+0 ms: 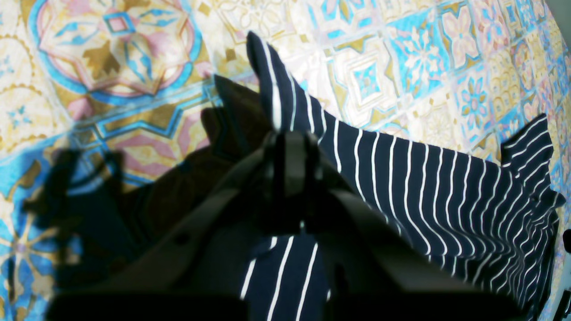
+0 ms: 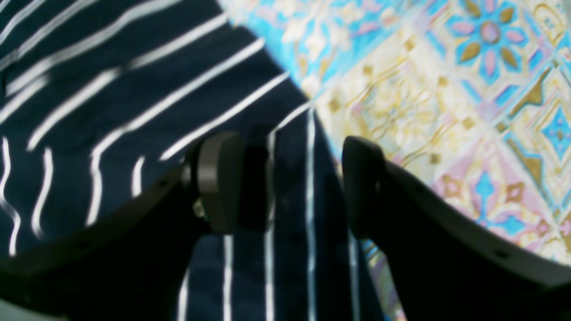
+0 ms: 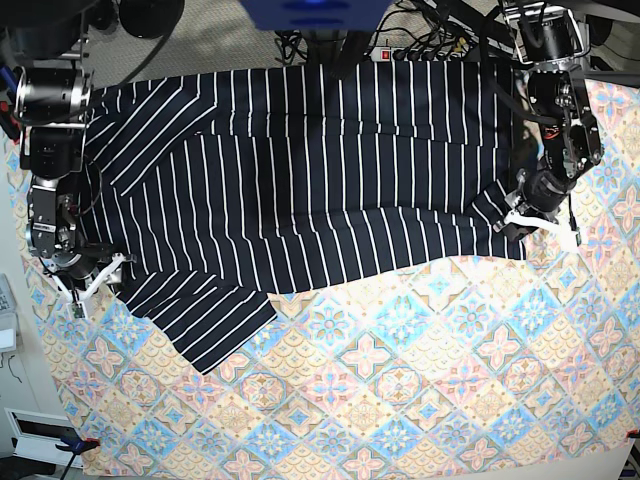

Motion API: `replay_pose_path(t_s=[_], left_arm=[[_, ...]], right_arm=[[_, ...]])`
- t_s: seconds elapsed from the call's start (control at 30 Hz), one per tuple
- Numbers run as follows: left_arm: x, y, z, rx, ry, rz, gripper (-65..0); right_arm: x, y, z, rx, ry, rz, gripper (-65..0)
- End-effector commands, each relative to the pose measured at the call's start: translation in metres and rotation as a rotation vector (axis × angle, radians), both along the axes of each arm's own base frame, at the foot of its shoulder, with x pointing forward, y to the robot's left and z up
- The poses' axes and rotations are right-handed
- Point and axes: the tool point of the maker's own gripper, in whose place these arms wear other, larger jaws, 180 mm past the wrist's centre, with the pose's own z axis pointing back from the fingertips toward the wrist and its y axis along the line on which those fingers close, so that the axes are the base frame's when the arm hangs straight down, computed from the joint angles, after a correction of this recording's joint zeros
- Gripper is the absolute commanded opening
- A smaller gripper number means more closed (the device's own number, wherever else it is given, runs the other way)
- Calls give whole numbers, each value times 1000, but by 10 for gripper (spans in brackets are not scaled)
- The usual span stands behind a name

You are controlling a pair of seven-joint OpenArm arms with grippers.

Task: Fold the T-shirt properly
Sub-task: 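Drag the pinched shirt edges with both grippers toward the robot base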

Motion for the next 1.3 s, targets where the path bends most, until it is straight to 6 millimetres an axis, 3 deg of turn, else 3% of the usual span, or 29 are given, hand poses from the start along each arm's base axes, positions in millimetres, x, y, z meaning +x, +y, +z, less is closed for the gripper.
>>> replay_pose_path(t_s=[0.0, 0.17, 0.3, 0.43, 0.53, 0.77, 0.87, 1.07, 1.27], left_arm=[[9, 7, 14, 18, -49, 1, -650], [9, 6, 14, 17, -48, 1, -650], [9, 6, 15, 17, -50, 1, -650], [9, 6, 15, 17, -50, 1, -650], [9, 7, 15, 17, -50, 3, -650], [9, 7, 15, 17, -50, 3, -650], [9, 7, 15, 17, -50, 3, -650], [12, 7, 17, 17, -56, 3, -650], [12, 7, 17, 17, -56, 3, -650]], right_arm=[[13, -12, 18, -12, -53, -12, -297], [19, -14, 19, 5, -63, -32, -272], [25, 6, 15, 40, -67, -19, -265], [18, 5, 2, 57, -37, -39, -265], [17, 18, -10, 87, -39, -37, -265], [6, 28, -27, 67, 4, 9, -272], [5, 29, -28, 70, 8, 10, -335], [4, 31, -28, 81, 10, 16, -546], [-2, 53, -29, 145, 61, 116, -611]])
